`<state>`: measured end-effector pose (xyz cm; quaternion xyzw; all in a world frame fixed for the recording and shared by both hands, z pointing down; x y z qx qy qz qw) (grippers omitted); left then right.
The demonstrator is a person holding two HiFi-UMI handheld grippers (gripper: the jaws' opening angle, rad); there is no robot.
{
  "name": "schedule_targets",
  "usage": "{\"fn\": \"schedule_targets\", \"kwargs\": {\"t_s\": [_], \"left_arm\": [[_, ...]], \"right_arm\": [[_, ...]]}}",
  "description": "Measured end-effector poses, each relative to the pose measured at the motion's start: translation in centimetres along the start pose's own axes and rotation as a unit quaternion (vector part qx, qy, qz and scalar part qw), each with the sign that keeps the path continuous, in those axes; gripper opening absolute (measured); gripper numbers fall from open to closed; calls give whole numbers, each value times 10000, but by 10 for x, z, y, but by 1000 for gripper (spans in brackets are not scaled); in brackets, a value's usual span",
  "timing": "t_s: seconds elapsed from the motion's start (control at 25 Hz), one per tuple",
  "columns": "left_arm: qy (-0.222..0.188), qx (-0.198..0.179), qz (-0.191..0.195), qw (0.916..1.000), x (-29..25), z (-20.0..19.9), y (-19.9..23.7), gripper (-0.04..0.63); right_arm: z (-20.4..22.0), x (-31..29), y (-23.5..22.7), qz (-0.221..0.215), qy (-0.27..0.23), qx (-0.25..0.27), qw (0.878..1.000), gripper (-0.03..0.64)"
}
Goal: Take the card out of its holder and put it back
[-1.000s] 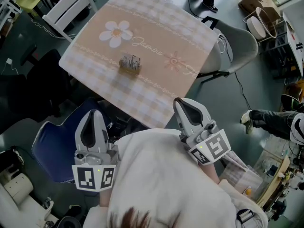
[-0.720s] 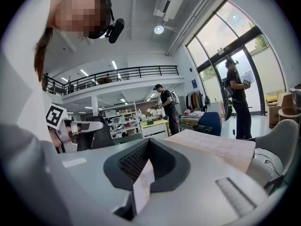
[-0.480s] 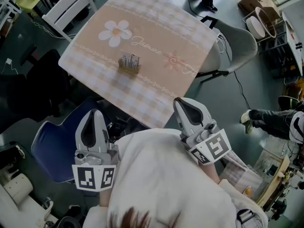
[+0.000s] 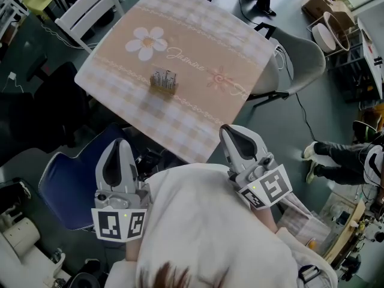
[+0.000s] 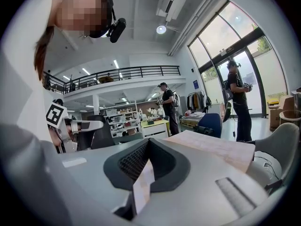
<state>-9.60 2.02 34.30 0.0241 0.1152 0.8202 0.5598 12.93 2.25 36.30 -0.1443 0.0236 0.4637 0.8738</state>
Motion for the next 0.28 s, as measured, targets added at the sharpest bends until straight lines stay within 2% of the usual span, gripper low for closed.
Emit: {"fn": "schedule_targets", "kwargs": {"t_s": [0.28], "left_arm": [[-8, -7, -24, 10000, 2, 0, -5, 0]], "right_arm": [[2, 4, -1, -53, 29, -13, 10000, -2]]}}
Point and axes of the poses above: the fingertips, and each gripper's own axes: x backward along the fingers, y to its left, z out of its underside, the point moved 2 cm from there along x, backward along the fingers, and after that the axes turned 3 degrees about -x, right-handed, at the moved point
